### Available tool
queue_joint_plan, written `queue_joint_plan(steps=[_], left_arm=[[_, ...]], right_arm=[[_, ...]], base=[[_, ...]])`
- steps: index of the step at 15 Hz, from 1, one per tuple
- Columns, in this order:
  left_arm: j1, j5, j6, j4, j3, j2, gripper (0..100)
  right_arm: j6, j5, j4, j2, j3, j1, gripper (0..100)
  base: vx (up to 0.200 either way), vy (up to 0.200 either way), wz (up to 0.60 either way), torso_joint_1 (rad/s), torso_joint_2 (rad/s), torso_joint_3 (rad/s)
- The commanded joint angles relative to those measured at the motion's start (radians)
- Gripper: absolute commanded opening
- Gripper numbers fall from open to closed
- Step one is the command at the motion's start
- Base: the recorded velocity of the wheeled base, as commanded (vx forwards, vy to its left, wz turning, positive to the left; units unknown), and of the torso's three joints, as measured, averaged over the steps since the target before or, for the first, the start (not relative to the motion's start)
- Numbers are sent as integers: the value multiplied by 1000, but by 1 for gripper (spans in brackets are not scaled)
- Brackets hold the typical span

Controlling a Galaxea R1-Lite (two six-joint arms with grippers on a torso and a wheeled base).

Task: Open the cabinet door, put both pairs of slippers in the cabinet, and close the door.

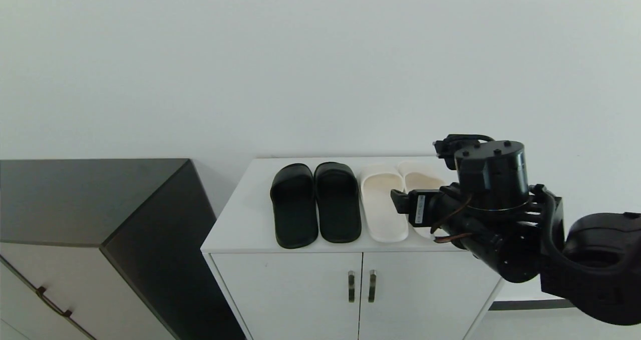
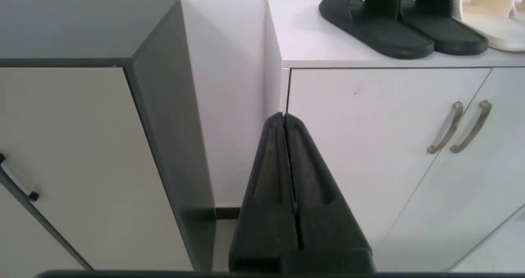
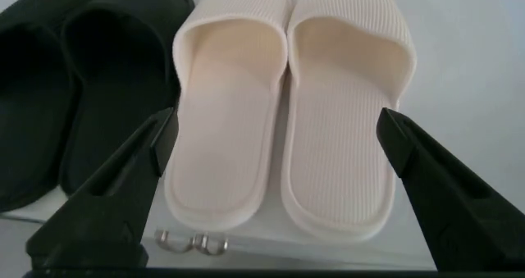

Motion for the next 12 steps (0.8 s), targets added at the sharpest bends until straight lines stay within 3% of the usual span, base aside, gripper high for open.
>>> queue_joint_plan(steps=[1, 5, 8, 12], left_arm=[[0, 2, -1, 0, 0, 1, 0], [0, 2, 1, 0, 0, 1, 0], [0, 2, -1, 0, 0, 1, 0], [0, 2, -1, 0, 0, 1, 0]], right_arm=[[-3, -8, -36, 98, -35, -18, 100], [-39, -10, -99, 191, -78, -50, 100], [-142, 24, -226, 262, -104, -93, 100], [-151, 46, -232, 355, -211, -113, 100]], base=[[0, 0, 0, 0, 0, 0], [0, 0, 0, 0, 0, 0], [0, 0, 0, 0, 0, 0], [0, 0, 0, 0, 0, 0]])
